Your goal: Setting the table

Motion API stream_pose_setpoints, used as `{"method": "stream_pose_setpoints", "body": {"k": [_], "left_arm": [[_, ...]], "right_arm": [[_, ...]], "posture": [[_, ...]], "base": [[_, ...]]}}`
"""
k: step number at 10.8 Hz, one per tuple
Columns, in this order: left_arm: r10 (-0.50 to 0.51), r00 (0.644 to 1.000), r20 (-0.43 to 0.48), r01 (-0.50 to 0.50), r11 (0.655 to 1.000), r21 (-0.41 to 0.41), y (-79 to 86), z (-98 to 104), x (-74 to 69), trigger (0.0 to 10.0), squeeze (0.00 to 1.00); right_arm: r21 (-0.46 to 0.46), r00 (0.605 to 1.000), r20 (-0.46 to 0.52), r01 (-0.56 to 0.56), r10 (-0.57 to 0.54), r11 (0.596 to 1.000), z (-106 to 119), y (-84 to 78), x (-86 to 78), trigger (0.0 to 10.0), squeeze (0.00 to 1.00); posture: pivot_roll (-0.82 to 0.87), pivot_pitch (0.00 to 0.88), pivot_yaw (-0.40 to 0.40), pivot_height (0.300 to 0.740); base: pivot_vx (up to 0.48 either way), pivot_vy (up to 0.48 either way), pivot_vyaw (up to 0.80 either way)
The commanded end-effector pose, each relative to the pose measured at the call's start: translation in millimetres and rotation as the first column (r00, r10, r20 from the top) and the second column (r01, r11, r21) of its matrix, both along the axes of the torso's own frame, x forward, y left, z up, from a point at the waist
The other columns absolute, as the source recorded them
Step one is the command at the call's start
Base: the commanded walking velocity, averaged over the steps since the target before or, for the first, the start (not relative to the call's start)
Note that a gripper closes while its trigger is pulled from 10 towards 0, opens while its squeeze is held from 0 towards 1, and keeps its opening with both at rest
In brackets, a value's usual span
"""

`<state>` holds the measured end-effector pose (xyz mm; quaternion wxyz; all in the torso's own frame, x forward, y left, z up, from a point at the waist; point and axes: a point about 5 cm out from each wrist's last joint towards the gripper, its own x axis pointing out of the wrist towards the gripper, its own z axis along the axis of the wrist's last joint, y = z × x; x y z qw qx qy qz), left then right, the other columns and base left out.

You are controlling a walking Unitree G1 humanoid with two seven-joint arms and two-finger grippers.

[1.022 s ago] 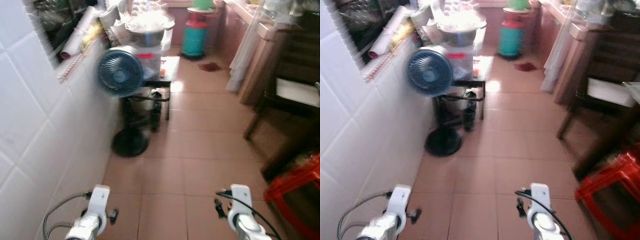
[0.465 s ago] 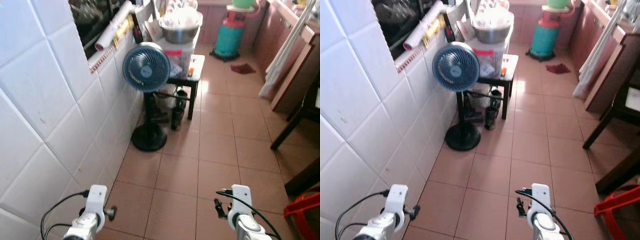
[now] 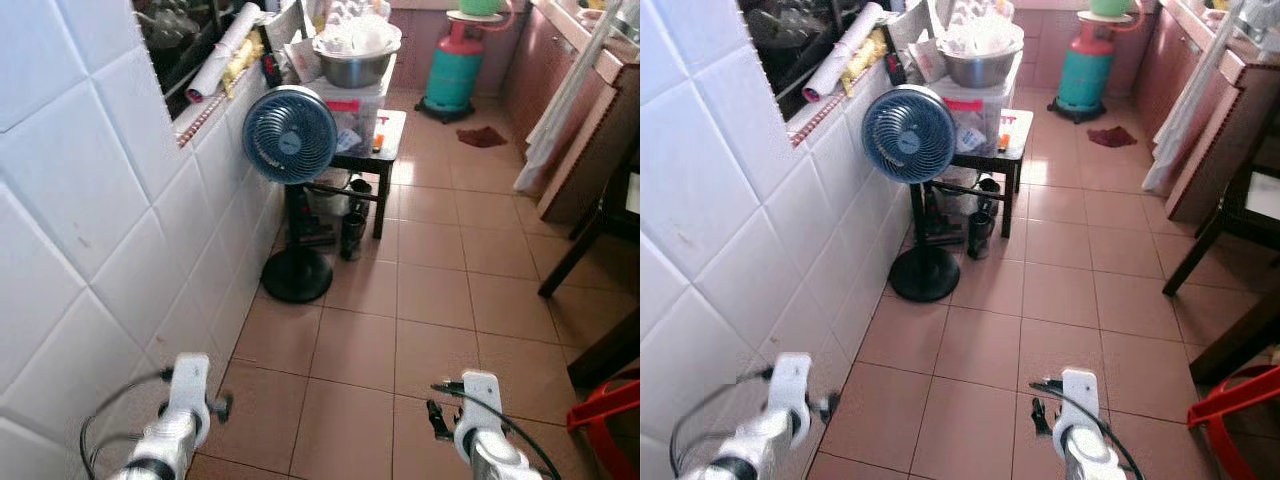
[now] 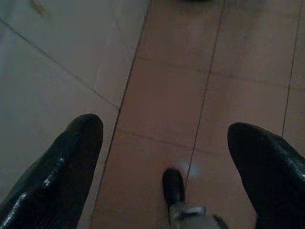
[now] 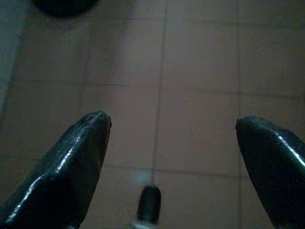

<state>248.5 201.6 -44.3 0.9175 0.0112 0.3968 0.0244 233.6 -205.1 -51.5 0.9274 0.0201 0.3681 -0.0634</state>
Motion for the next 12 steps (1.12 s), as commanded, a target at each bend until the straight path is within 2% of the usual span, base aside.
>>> {"method": "stream_pose_setpoints", "body": {"k": [1, 3, 4, 6, 8, 12], "left_arm": [[0.006, 0.999, 0.047, -0.006, 1.0, 0.001, 2.7, 12, 15.9, 10.0, 0.0], [-0.044, 0.998, 0.05, 0.044, 0.999, 0.008, -5.3, 16, 22.3, 10.0, 0.0], [-0.068, 0.997, 0.024, 0.067, 0.998, 0.008, -11.0, 13, 19.9, 10.0, 0.0], [-0.084, 0.995, -0.051, 0.085, 0.996, 0.012, -12.1, 0, 4.3, 10.0, 0.0], [-0.06, 0.993, -0.1, 0.061, 0.998, 0.003, -7.3, -9, -10.7, 10.0, 0.0], [-0.067, 0.991, -0.116, 0.07, 0.997, 0.02, -2.8, -11, -14.1, 10.0, 0.0]], "right_arm": [[0.028, 0.999, 0.036, 0.002, -0.003, 1.0, 10, 3.3, 15.8, 10.0, 0.0], [0.045, 0.998, 0.063, -0.018, 0.016, 0.999, 18, 13.0, 28.5, 10.0, 0.0], [0.045, 0.998, 0.06, -0.03, 0.028, 0.999, 17, 15.2, 28.0, 10.0, 0.0], [0.048, 1.0, 0.005, -0.017, 0.017, 0.999, 7, 10.0, 14.2, 10.0, 0.0], [0.053, 1.0, -0.028, 0.011, -0.009, 0.999, -1, 6.5, 2.8, 10.0, 0.0], [0.056, 0.999, -0.037, 0.0, 0.002, 0.998, -2, 8.1, 1.6, 10.0, 0.0]], "posture": [[0.05, 0.0, -0.004, 0.74], [0.05, 0.0, 0.0, 0.74], [0.05, 0.0, 0.002, 0.74], [0.05, 0.0, 0.005, 0.74], [0.05, 0.0, 0.006, 0.74], [0.05, 0.0, 0.005, 0.74]], "base": [[0.0, 0.0, 0.0], [0.0, 0.0, 0.0], [0.0, 0.0, 0.0], [0.0, 0.0, 0.0], [0.0, 0.0, 0.0], [0.0, 0.0, 0.0]]}}
